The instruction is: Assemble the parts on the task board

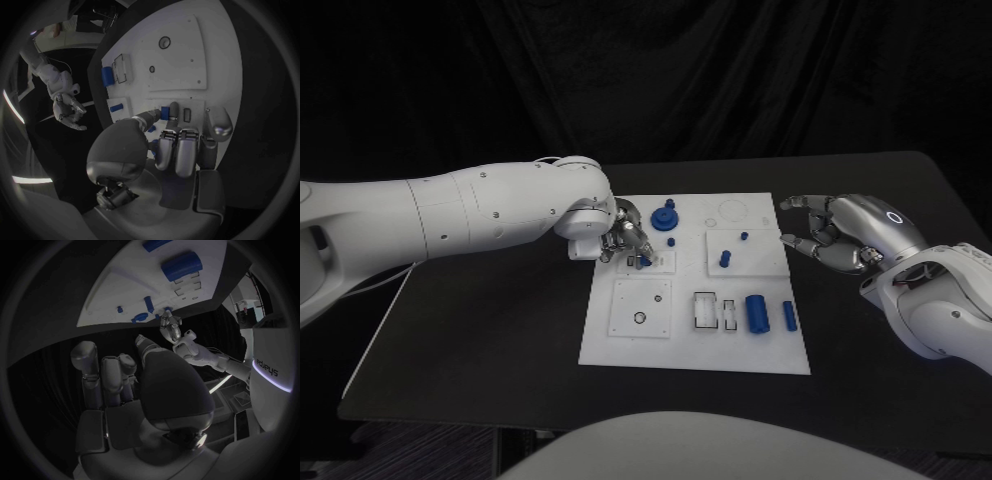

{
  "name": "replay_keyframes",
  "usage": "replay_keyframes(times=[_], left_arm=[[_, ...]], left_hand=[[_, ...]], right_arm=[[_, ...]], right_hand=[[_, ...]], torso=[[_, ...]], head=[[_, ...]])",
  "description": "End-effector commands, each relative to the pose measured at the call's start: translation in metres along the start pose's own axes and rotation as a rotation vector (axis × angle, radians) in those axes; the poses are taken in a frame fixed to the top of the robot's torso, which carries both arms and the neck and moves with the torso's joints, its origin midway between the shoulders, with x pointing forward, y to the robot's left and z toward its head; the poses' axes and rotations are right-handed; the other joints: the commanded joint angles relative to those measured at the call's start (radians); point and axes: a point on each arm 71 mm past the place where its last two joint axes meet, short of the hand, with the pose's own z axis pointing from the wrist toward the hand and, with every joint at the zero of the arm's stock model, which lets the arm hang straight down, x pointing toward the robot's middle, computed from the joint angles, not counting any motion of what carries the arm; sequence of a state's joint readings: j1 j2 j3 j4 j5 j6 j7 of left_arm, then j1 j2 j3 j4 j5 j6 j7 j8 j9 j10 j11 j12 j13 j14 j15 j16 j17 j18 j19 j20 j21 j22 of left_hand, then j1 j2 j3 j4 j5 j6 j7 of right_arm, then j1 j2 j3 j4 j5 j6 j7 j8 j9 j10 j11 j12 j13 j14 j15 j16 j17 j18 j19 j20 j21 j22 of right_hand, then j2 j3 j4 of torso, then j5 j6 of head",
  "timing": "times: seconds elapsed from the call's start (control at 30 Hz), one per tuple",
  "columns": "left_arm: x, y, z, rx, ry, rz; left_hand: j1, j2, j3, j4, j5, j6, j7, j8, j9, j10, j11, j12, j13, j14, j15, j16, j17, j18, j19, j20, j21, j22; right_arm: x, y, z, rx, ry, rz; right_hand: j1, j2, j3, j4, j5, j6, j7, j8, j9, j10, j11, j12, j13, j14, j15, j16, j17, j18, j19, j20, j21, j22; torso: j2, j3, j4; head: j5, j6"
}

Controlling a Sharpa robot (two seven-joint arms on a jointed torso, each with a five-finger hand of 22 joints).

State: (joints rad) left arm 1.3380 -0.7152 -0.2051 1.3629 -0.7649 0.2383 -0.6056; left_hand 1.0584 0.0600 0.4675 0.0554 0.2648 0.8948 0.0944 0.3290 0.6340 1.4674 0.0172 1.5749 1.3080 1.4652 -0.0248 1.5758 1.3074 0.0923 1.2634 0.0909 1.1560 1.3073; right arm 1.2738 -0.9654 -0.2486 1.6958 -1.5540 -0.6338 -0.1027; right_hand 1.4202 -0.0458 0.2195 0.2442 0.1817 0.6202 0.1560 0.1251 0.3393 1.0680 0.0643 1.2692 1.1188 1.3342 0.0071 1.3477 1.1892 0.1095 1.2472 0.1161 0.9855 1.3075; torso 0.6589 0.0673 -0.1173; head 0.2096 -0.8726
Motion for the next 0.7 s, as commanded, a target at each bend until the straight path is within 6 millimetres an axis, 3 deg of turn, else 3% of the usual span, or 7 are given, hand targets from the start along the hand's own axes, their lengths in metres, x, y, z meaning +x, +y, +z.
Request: replay_keyframes(times=[0.03, 0.37, 0.7], left_arm=[[0.0117, 0.0007, 0.0044, 0.003, 0.072, 0.033], [0.011, 0.0039, 0.0061, -0.005, 0.075, 0.03], [0.0104, 0.0059, 0.0067, -0.008, 0.07, 0.023]], left_hand=[[-0.015, 0.002, -0.019, 0.008, -0.019, -0.009, 0.004, -0.012, -0.005, 0.103, 0.009, -0.004, 0.263, 0.106, 0.004, -0.005, 0.263, 0.007, 0.005, 0.0, 0.009, 0.128], [-0.041, 0.007, -0.069, 0.047, -0.046, -0.006, 0.007, -0.033, -0.007, 0.103, 0.012, -0.004, 0.263, 0.106, 0.007, -0.005, 0.263, 0.008, 0.006, 0.003, 0.003, 0.129], [-0.087, 0.012, -0.139, 0.112, -0.063, 0.006, 0.009, -0.055, -0.009, 0.103, 0.015, -0.004, 0.263, 0.106, 0.01, -0.005, 0.263, 0.003, 0.023, 0.006, 0.019, 0.137]], right_arm=[[0.002, 0.0, -0.0004, 0.006, 0.014, 0.002], [0.0027, -0.0001, -0.0005, 0.008, 0.021, 0.002], [0.0034, -0.0003, -0.0006, 0.01, 0.029, 0.002]], right_hand=[[0.008, 0.0, 0.007, 0.0, 0.003, 0.007, 0.0, 0.004, -0.002, -0.006, 0.001, -0.005, -0.001, -0.004, -0.001, -0.004, -0.001, 0.014, -0.005, 0.001, -0.003, 0.093], [0.01, -0.001, 0.007, -0.001, 0.004, 0.012, 0.0, 0.006, -0.003, -0.006, 0.001, -0.006, -0.002, -0.003, 0.0, -0.004, -0.001, 0.014, -0.005, 0.0, -0.005, 0.093], [0.011, -0.001, 0.007, 0.0, 0.005, 0.014, 0.0, 0.006, -0.004, -0.006, 0.002, -0.006, -0.002, -0.004, 0.0, -0.005, -0.002, 0.014, -0.005, 0.0, -0.005, 0.093]], torso=[[0.0, -0.0001, 0.0002], [0.0, 0.0, -0.0001], [0.0, -0.0002, 0.0001]], head=[[0.0, 0.0], [0.0, 0.0], [0.003, 0.0]])
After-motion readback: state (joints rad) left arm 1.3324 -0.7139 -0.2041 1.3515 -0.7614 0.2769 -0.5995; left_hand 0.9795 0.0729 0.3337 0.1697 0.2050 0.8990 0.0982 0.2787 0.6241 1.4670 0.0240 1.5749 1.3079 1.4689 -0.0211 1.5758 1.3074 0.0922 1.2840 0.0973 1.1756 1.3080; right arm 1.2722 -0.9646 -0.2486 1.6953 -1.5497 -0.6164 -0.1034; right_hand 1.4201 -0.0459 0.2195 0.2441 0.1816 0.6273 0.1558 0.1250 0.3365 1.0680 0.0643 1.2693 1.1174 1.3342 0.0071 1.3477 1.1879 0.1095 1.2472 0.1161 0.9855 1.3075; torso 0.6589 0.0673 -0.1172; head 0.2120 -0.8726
